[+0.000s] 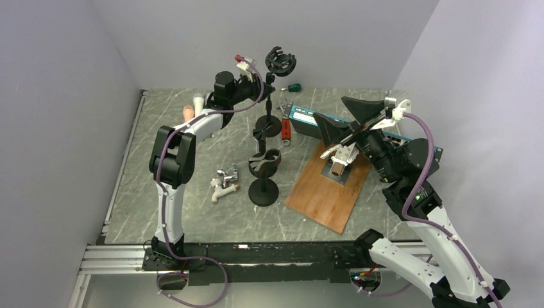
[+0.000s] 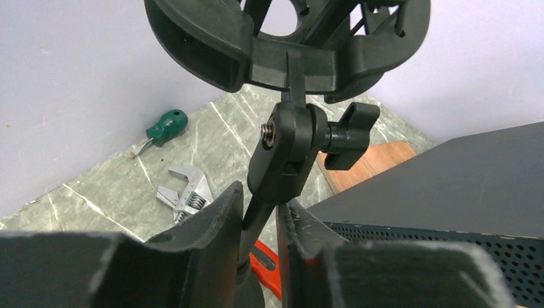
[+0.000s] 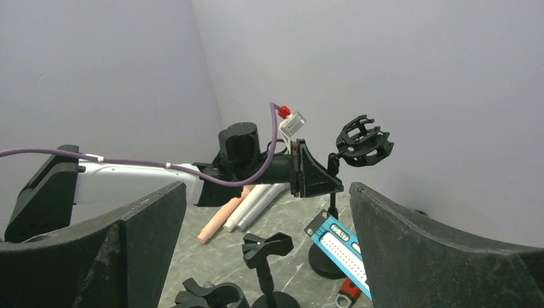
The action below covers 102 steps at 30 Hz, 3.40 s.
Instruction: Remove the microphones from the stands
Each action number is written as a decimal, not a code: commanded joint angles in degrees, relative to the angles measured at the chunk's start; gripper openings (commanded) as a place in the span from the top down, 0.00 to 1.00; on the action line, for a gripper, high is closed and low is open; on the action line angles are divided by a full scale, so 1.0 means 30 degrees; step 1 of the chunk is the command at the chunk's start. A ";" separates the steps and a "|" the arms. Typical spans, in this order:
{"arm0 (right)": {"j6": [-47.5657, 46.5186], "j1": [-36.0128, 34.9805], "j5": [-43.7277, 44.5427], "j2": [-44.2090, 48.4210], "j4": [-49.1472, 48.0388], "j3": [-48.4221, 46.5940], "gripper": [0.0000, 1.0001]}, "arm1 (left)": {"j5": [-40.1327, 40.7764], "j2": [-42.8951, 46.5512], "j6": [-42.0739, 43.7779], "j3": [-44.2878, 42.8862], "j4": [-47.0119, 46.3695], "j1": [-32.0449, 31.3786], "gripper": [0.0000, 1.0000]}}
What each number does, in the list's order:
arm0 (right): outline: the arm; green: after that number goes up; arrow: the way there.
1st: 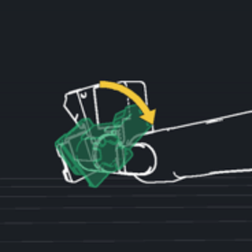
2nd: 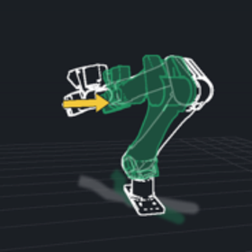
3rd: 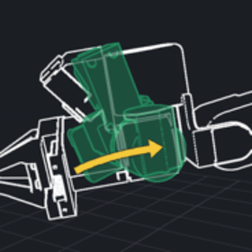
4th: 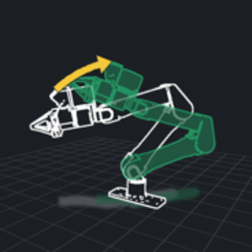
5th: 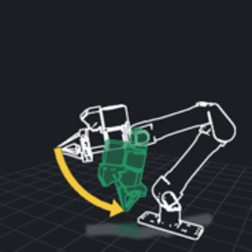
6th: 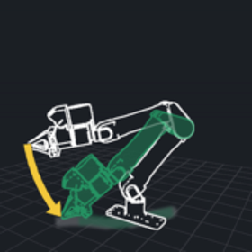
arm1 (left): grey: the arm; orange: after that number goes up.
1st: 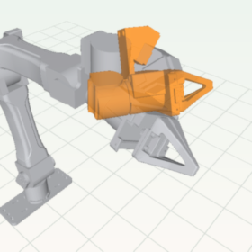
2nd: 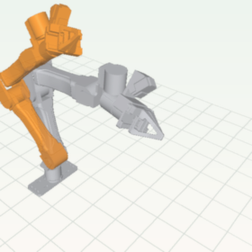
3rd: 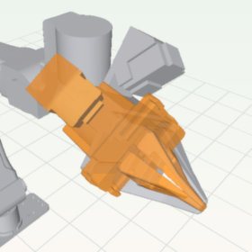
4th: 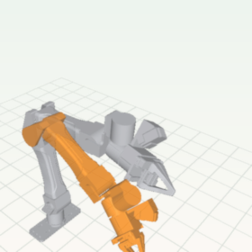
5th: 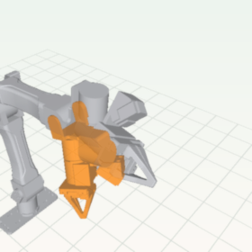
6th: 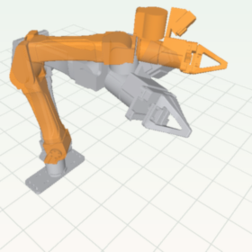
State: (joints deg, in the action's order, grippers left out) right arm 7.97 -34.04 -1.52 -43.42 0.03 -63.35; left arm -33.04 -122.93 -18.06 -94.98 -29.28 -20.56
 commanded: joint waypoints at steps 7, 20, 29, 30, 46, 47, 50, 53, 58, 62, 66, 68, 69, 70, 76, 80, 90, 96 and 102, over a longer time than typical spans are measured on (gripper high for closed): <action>0.0382 0.0016 0.0059 0.0498 -0.0099 -0.0411 0.00 | 0.0561 0.2361 0.2163 0.1359 0.0408 -0.0090 1.00; 0.1215 0.0009 -0.1079 -0.0838 -0.1018 -0.0020 0.00 | 0.4856 1.0539 0.7542 0.9050 0.2969 0.0461 1.00; 0.2217 0.0009 -0.2052 -0.1669 -0.1685 -0.0041 0.00 | 0.6730 1.3492 0.5323 1.4199 -0.0473 0.1546 1.00; 0.2370 0.0009 -0.2165 -0.1739 -0.1777 -0.0036 0.00 | 0.6734 1.3607 0.5000 1.4642 -0.0829 0.1637 1.00; 0.3212 0.0014 -0.2967 -0.2804 -0.2459 -0.0182 0.00 | 0.6952 1.6665 0.1778 1.4064 0.5301 0.1725 0.15; 0.3164 -0.0012 -0.2978 -0.2848 -0.2459 -0.0159 0.00 | 0.6590 1.7072 0.1668 1.3973 0.5785 0.1725 0.15; 0.2998 0.0009 -0.2940 -0.2884 -0.2368 -0.0123 0.00 | 0.5511 1.8128 0.1453 1.3608 0.7289 0.1780 0.15; 0.2758 0.0022 -0.2665 -0.2824 -0.2246 -0.0097 0.00 | 0.4042 1.8852 0.0841 1.2558 0.9434 0.2476 0.15; 0.2589 0.0017 -0.2497 -0.2798 -0.2340 0.0023 0.00 | -0.2882 1.8299 -0.4898 1.2129 0.7092 0.6150 0.18; 0.2674 0.0025 -0.2522 -0.2813 -0.2573 0.0181 0.00 | -0.6226 1.6976 -0.9627 1.2585 0.1187 0.7763 0.16; 0.2649 0.0018 -0.2414 -0.2737 -0.2482 0.0203 0.00 | -0.7041 1.5493 -1.1680 1.2190 -0.1755 0.7812 0.19; 0.2621 0.0006 -0.2341 -0.2671 -0.2430 0.0222 0.00 | -0.6817 1.4945 -1.2073 1.2051 -0.2295 0.7819 0.22; 0.2593 0.0024 -0.2300 -0.2641 -0.2419 0.0228 0.00 | -0.6649 1.4711 -1.2119 1.1938 -0.2258 0.7819 0.23; 0.2596 0.0015 -0.2291 -0.2615 -0.2414 0.0229 0.00 | -0.6540 1.4459 -1.2052 1.1741 -0.2063 0.7819 0.24; 0.2532 0.0029 -0.2218 -0.2729 -0.2399 0.0170 0.00 | -0.6186 1.3309 -1.1755 1.1333 -0.1496 0.7819 0.27; 0.2486 0.0026 -0.2171 -0.2844 -0.2413 0.0145 0.00 | -0.5956 1.2724 -1.2140 1.1658 -0.2057 0.7799 0.27; 0.2585 -0.0005 -0.2258 -0.3282 -0.2702 0.0229 0.00 | -0.5634 1.1445 -1.2296 1.1633 -0.2856 0.7203 0.28; 0.2505 0.0010 -0.2228 -0.3391 -0.2681 0.0178 0.00 | -0.5340 1.0898 -1.1873 1.1492 -0.2348 0.7087 0.34; 0.2487 0.0009 -0.2187 -0.3480 -0.2692 0.0199 0.00 | -0.5442 1.0489 -1.2031 1.1615 -0.2678 0.7057 0.40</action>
State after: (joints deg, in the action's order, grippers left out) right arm 16.03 -34.04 -8.93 -53.78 -4.91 -62.59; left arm -49.58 -91.13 -54.33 -58.85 -34.50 0.75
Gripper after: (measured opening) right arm 0.997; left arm 0.618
